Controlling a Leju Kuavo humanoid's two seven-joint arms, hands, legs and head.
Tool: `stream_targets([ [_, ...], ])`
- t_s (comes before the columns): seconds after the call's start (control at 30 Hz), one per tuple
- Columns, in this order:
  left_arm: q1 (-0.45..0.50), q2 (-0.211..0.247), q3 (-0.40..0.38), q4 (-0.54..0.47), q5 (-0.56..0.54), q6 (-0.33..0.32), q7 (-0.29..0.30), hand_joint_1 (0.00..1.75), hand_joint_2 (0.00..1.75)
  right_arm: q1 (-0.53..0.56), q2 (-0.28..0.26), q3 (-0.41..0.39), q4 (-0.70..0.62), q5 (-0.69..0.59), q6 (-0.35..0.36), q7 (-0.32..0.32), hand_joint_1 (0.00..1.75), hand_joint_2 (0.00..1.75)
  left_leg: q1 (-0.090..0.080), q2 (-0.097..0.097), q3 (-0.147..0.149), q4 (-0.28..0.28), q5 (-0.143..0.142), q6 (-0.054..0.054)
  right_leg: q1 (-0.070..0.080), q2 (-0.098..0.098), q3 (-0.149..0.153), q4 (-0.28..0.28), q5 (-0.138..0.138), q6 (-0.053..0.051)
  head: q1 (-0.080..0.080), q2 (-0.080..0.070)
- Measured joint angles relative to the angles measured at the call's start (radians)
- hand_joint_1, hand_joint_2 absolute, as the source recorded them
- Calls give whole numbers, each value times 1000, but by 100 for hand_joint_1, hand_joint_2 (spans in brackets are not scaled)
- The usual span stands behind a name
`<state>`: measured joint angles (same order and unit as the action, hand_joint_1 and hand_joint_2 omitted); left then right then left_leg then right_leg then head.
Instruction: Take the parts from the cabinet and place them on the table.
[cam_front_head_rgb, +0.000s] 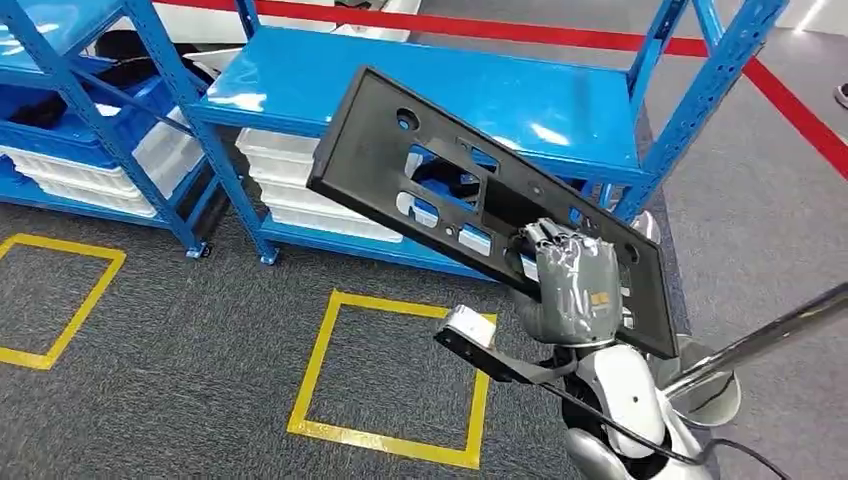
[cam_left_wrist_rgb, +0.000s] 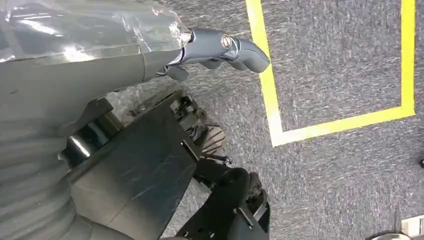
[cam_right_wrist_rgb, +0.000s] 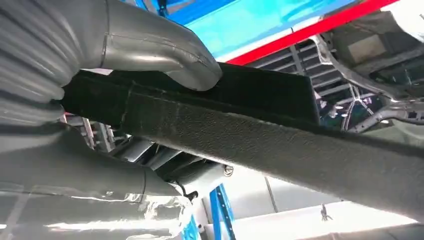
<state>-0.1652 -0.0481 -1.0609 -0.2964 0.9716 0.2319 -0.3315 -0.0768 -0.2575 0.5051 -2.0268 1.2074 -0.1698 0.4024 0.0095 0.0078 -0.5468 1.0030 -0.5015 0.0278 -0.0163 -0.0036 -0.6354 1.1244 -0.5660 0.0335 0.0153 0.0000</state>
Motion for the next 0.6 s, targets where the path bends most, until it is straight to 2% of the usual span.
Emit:
stream_targets([
  [0.07,2,0,0,0,2,0,0,0,175,1,0,0,1,-7,-6,-1,175,175,-3,1,-16,2,10,3,0,0,-54,157,-82,7,10,0],
  [0.1,3,0,0,0,3,0,0,0,175,1,0,0,3,-19,-15,-5,175,175,-4,1,-25,5,14,2,0,0,-64,202,-96,9,15,0],
  [0.13,4,0,0,0,3,1,0,0,175,1,0,0,5,-35,-25,-9,175,175,-4,1,-32,8,17,1,0,0,-51,196,-85,9,19,0],
  [0.17,4,0,0,0,3,1,0,0,175,1,0,0,5,-54,-34,-15,175,175,-4,1,-37,11,20,0,-1,0,-15,146,-56,8,22,0],
  [0.23,4,0,0,0,3,1,0,0,175,0,0,0,5,-87,-48,-27,175,175,-2,0,-43,19,23,-4,-1,0,97,-39,20,4,33,0],
  [0.27,4,0,0,0,3,1,-1,0,175,-2,1,0,6,-108,-59,-36,175,175,-4,0,-49,23,24,-9,-1,0,124,-101,13,0,40,0],
  [0.3,3,0,0,0,3,1,-2,0,175,-2,2,0,6,-141,-74,-48,175,175,-10,-1,-56,34,27,-15,5,2,123,-112,19,-6,44,0],
  [0.4,3,0,0,0,0,0,-4,0,175,3,2,-1,7,-219,-125,-100,175,175,-8,-1,-61,27,41,-36,9,4,110,-103,29,-22,32,0],
  [0.43,3,0,0,0,-2,0,-4,0,175,3,3,-2,8,-228,-143,-113,175,175,-10,-2,-65,32,37,-40,0,1,107,-113,39,-33,31,0],
  [0.47,3,0,0,0,-3,0,-4,0,175,2,4,-2,8,-242,-159,-120,175,175,-7,-3,-72,56,7,-46,-1,0,103,-113,46,-41,27,0],
  [0.5,3,0,0,0,-3,0,-4,0,175,3,5,-3,8,-262,-169,-121,175,175,-5,-4,-92,110,-39,-51,-1,-1,97,-113,51,-48,16,0],
  [0.57,4,0,0,0,-3,0,-4,0,175,10,8,-8,10,-315,-183,-122,175,175,-1,-3,-144,257,-120,-57,2,-4,85,-112,59,-53,2,0],
  [0.6,5,0,0,0,-3,0,-4,0,175,15,9,-10,12,-331,-195,-127,175,175,0,-3,-164,323,-144,-60,2,-4,76,-111,64,-53,-1,0],
])
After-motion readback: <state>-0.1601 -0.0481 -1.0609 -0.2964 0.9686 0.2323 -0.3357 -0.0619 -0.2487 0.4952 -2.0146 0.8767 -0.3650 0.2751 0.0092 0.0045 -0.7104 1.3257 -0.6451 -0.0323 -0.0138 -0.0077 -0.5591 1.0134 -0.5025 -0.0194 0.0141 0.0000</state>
